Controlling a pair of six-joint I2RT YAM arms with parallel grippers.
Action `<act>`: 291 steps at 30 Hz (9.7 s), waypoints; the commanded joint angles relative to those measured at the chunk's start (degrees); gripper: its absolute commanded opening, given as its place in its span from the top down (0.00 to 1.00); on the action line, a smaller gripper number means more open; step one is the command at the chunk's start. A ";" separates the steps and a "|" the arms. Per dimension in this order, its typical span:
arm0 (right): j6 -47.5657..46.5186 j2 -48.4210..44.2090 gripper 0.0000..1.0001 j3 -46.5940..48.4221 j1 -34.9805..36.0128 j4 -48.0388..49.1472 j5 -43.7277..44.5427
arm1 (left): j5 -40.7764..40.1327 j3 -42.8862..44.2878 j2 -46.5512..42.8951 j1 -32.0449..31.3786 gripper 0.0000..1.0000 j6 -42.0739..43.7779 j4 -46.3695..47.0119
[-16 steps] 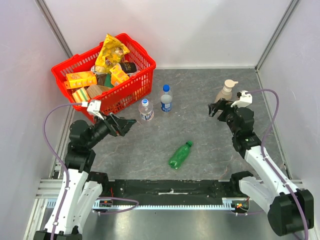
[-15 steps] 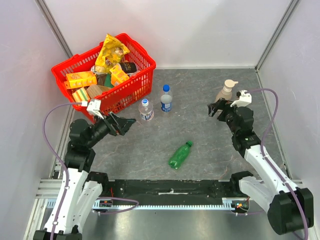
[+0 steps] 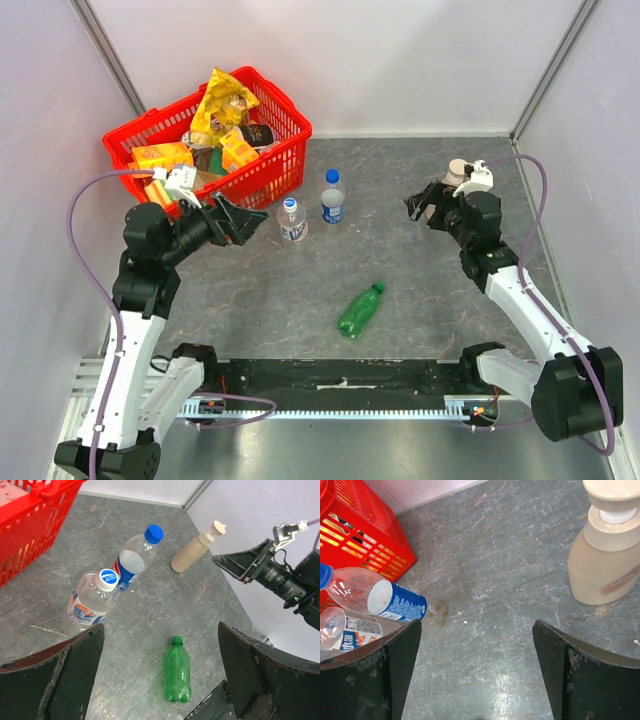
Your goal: Unscrew the bottle caps
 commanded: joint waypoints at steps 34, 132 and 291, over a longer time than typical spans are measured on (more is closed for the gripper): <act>-0.32 2.84 0.02 -1.45 0.01 -3.56 -6.49 | -44.62 14.90 53.90 -62.82 0.06 -7.89 -10.75; 42.49 14.62 0.50 -7.16 15.56 49.87 -41.73 | -17.04 -1.53 13.05 -43.14 0.40 17.60 -5.39; 22.02 13.13 1.00 5.23 25.85 19.38 -28.37 | -31.10 -0.74 14.02 -43.14 0.49 27.26 -16.29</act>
